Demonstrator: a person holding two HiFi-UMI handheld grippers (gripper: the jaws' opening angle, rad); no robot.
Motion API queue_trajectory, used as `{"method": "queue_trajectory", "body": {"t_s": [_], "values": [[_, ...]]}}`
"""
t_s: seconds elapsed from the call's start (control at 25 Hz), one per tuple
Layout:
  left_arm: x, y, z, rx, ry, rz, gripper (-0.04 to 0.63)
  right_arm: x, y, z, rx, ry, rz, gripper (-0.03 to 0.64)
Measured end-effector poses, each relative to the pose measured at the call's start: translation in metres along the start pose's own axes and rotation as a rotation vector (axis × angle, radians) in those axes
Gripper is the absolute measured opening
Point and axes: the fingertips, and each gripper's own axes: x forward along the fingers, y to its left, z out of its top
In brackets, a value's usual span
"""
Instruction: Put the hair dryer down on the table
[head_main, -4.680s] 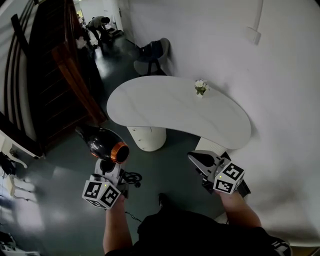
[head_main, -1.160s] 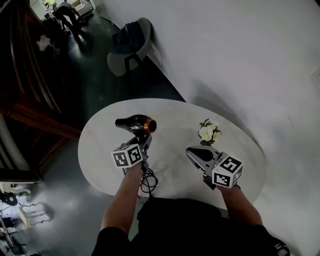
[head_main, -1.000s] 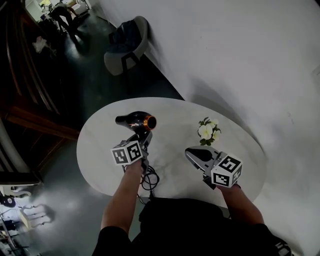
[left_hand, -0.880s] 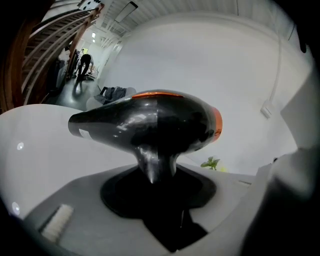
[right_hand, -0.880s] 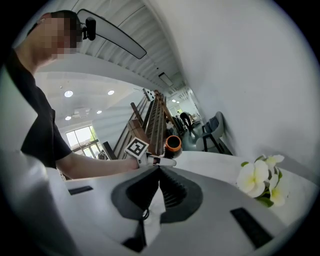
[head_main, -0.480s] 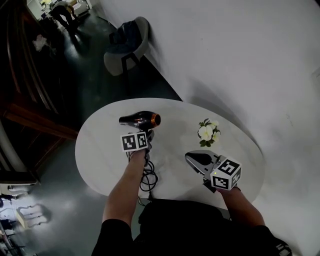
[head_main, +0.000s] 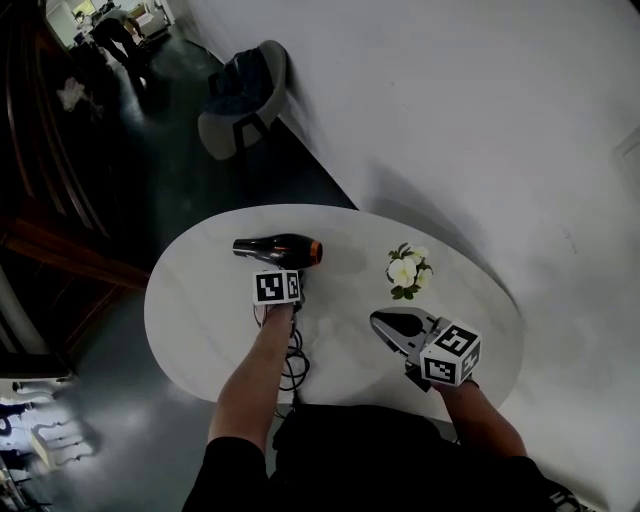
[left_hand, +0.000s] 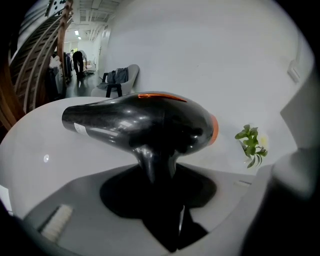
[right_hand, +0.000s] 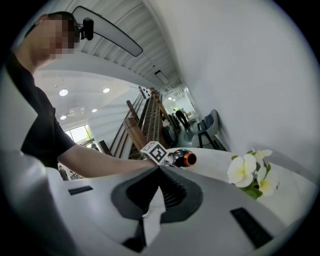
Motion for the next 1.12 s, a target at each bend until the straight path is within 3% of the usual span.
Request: {"method": "queue_trajectory", "body": {"t_s": [0.44, 0.72, 0.92, 1.12], "values": [[0.006, 0.0, -0.002, -0.004, 0.021, 0.015, 0.181, -0.006, 0.001, -0.006, 0.01, 0.015, -0.005, 0.012], [0.003, 0.003, -0.007, 0.201, 0.058, 0.13, 0.235, -0.02, 0.011, -0.013, -0.005, 0.024, 0.009, 0.012], [-0.02, -0.002, -0.005, 0.219, 0.008, 0.146, 0.235, -0.036, 0.024, -0.015, -0.027, 0.015, 0.024, 0.011], [-0.078, -0.006, -0.001, 0.196, -0.079, 0.158, 0.235, -0.048, 0.042, -0.021, -0.114, 0.033, 0.028, 0.012]]}}
